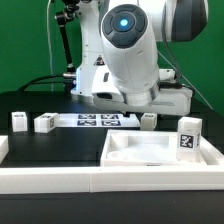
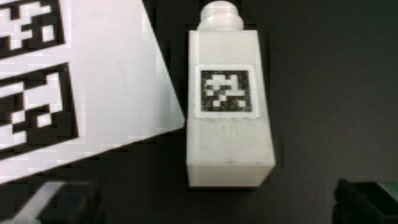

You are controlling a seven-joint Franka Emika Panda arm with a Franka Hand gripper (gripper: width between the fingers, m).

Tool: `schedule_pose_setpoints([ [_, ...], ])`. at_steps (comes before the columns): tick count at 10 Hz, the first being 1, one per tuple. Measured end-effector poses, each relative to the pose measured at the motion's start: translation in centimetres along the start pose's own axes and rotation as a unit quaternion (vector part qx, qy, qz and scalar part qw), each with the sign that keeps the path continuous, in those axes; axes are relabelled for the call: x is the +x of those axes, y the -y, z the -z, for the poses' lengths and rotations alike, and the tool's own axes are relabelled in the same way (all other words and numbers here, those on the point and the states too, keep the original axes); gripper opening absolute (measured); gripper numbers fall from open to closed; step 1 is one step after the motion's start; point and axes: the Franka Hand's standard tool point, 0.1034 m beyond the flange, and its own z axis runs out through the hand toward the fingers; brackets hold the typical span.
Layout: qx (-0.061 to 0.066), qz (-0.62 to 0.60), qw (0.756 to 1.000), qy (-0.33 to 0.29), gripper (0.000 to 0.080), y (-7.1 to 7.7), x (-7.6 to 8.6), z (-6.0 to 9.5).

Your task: Assemble square table

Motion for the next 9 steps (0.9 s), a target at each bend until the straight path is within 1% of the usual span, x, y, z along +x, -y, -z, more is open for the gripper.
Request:
schedule_pose_setpoints([
  [4, -0.001, -0.001, 1.0, -0.005, 0.0649, 0.0, 0.1, -0.2],
  [6, -0.004, -0.003, 1.0, -0.003, 0.0649, 0.4, -0.1, -0.8],
  [7, -0.004, -0.006, 1.0, 0.023, 0.0649, 0.1, -0.5, -1.1],
  [8, -0.004, -0.009, 0.999, 0.041, 0.0649, -0.1, -0.3, -1.4],
  [9, -0.006, -0.012, 0.997, 0.075, 0.0649, -0.3, -0.6, -2.0],
])
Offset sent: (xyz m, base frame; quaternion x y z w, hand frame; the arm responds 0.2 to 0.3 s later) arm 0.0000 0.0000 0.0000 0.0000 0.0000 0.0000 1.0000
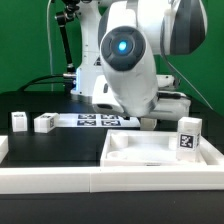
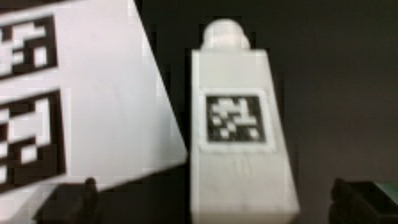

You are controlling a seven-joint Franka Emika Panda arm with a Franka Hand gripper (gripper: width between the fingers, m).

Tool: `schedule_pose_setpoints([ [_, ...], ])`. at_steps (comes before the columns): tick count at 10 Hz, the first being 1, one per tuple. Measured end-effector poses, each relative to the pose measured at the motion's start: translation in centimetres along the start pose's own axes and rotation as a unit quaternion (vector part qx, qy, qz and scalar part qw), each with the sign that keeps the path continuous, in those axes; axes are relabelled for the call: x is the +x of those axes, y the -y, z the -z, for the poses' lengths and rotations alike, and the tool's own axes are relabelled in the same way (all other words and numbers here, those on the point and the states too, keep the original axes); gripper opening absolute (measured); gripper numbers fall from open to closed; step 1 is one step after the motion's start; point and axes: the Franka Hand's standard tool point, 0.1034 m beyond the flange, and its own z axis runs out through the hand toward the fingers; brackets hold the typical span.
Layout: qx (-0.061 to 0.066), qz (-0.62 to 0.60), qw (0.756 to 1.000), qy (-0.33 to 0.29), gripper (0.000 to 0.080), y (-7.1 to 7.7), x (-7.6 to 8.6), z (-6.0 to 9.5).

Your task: Assemble square table

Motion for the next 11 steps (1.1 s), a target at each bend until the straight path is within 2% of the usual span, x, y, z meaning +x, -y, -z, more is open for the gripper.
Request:
schedule_pose_setpoints([
  [1, -0.002, -0.003, 0.999, 0.041, 0.0649, -0.2, 0.0, -0.5],
  [2, -0.003, -0.003, 1.0, 0.029, 0.0649, 0.0, 0.9, -0.6],
  [8, -0.008, 0.001, 1.0, 0.015, 0.0649, 1.1, 0.7, -1.6],
  [9, -0.008, 0.001, 1.0, 0.015, 0.0554, 1.1, 0.7, -1.6],
  [10, -0.007, 0.0, 1.0, 0.015, 0.0419, 1.1, 0.7, -1.5],
  [11, -0.007, 0.0, 1.0, 0.015, 0.0419, 1.0, 0.7, -1.5],
])
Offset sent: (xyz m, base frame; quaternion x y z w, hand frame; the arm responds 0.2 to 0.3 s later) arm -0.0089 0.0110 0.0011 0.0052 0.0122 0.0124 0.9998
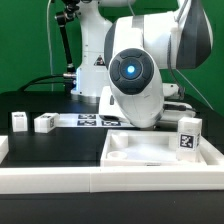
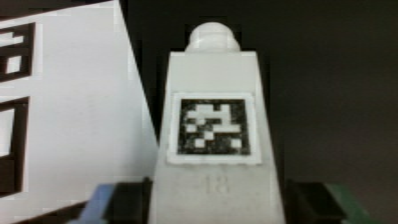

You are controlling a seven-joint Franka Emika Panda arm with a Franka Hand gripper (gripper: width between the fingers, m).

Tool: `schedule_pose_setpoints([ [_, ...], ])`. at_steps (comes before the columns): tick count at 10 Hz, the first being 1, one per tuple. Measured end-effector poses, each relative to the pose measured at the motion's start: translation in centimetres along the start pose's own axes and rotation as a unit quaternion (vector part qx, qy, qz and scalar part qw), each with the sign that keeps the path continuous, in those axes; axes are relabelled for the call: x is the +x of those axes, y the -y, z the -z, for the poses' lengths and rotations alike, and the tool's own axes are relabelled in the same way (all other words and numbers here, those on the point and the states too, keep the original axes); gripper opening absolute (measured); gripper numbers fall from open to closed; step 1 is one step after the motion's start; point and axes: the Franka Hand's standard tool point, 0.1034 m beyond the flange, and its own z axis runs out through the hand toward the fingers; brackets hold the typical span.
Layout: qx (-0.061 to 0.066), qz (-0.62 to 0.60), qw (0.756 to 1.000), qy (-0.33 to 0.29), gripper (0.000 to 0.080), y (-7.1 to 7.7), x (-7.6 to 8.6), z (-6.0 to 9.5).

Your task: Assemble square table

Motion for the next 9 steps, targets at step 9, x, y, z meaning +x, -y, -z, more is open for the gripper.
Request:
schedule_pose_setpoints([
  [9, 0.026, 0.035, 0.999, -0.017, 0.029, -2.4, -0.5, 5.3],
])
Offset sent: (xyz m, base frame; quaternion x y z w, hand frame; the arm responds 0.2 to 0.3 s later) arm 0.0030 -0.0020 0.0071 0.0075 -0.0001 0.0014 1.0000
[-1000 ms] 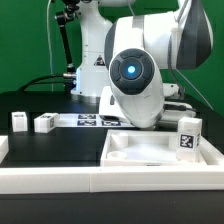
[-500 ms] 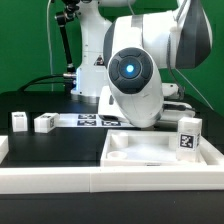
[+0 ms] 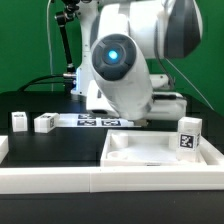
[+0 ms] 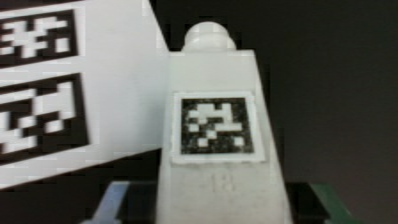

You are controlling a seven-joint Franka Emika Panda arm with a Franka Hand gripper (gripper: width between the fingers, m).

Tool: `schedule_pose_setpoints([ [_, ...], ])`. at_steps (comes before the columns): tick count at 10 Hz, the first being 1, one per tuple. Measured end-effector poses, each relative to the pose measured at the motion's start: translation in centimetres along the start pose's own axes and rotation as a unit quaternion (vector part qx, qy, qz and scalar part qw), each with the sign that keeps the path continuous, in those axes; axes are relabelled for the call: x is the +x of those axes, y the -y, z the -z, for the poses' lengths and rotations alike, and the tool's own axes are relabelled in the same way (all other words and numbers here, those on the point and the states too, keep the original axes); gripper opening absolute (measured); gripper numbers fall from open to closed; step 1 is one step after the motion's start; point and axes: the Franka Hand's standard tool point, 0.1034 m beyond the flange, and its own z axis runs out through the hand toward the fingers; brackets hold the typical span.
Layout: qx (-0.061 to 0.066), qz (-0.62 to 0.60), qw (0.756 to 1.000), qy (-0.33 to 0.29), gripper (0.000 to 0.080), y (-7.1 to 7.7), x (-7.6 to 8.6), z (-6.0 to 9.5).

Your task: Assemble square table

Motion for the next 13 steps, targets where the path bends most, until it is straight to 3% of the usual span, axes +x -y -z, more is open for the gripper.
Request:
schedule_pose_setpoints([
  [2, 0.011, 0.006, 0.999, -0.031, 0.029, -0.5, -0.5, 3.3],
  [4, 0.011, 0.006, 0.998, -0.065, 0.029, -0.5, 0.4, 3.6],
  [5, 0.01, 0.008, 0.994, -0.111, 0.029, -0.3, 0.8, 4.0],
  [6, 0.011, 0.008, 0.991, -0.135, 0.029, -0.5, 0.4, 4.0],
  [8, 0.018, 0.018, 0.983, -0.18, 0.029, -0.5, -0.3, 7.0],
  [9, 0.02, 0.024, 0.976, -0.216, 0.029, -0.1, -0.4, 8.5],
  [10, 0.026, 0.001, 0.972, -0.236, 0.029, 1.3, -1.0, 9.3],
  [11, 0.025, 0.016, 0.964, -0.266, 0.0291, 4.1, -1.7, 12.0],
  [12, 0.023, 0.026, 0.95, -0.31, 0.0291, 4.1, -0.7, 12.6],
  [13, 0.024, 0.021, 0.939, -0.344, 0.0291, 3.8, -0.6, 12.1],
])
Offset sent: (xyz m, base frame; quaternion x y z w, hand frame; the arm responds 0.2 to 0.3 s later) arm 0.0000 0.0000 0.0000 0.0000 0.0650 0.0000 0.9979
